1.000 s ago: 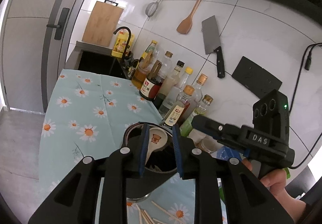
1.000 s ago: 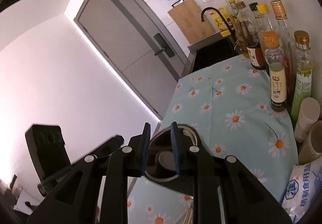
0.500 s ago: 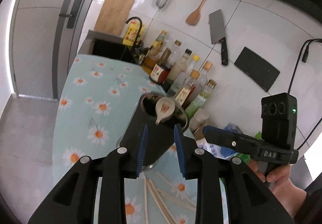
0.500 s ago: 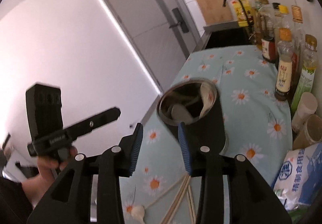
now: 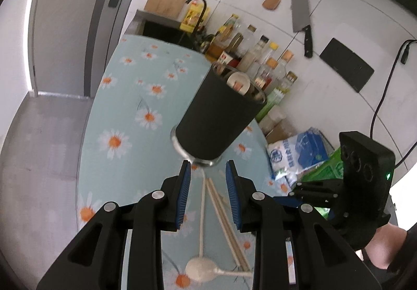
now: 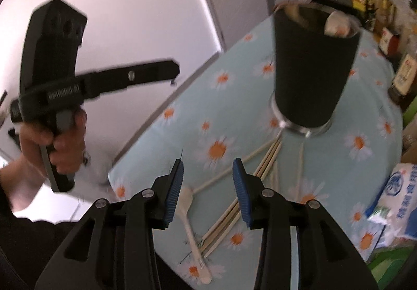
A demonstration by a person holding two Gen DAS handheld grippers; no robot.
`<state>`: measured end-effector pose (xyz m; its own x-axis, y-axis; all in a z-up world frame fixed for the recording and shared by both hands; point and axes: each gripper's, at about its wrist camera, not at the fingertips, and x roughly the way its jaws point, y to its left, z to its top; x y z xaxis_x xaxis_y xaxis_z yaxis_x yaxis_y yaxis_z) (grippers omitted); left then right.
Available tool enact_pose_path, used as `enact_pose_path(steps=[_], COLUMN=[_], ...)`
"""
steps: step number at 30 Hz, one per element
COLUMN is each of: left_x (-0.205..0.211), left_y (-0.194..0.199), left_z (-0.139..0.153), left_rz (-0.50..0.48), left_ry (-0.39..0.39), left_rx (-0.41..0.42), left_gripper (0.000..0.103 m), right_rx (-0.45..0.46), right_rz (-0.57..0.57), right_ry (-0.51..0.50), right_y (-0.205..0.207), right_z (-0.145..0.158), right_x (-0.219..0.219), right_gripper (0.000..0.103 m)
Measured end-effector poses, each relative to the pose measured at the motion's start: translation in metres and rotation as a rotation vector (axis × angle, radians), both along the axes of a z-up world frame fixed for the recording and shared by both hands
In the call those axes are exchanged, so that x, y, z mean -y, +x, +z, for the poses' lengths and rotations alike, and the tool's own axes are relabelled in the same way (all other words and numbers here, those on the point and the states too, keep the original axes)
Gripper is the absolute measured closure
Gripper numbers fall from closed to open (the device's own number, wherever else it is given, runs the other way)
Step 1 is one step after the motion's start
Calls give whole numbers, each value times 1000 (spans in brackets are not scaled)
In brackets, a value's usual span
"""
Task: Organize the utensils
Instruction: 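Grasp the second white spoon with the right gripper while the left gripper moves to the chopsticks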
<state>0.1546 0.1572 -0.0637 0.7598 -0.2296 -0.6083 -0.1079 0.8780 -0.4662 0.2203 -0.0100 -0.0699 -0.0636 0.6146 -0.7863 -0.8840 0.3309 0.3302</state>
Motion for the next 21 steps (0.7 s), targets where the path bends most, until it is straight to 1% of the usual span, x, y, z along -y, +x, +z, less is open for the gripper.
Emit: enact_pose_path(steps=[1, 8, 9, 10, 12, 17, 21], left_x=[-1, -15, -16, -19, -23, -31, -38], left_y=[-5, -28, -30, -33, -38, -47, -52], left_z=[-5, -32, -35, -38, -42, -52, -62], left_rz=[6, 35, 36, 42, 53, 64, 70], left_ry=[-2, -31, -36, -41, -43, -76, -102], left_rx=[-21, -90, -94, -98, -104, -113, -125], left_gripper=[77, 76, 76, 75, 72, 72, 72], right_rx=[-10, -37, -38, -21, -9, 2, 64], right_rz=[20, 192, 209, 224, 244, 275, 295], right_ry=[-24, -235, -257, -293, -339, -418, -506], right_y=[-6, -40, -44, -48, -53, -67, -81], right_z=[-7, -49, -53, -59, -66, -79, -87], right_x=[-3, -24, -26, -31, -38, -54, -64], right_gripper=[63, 63, 63, 63, 63, 63, 65])
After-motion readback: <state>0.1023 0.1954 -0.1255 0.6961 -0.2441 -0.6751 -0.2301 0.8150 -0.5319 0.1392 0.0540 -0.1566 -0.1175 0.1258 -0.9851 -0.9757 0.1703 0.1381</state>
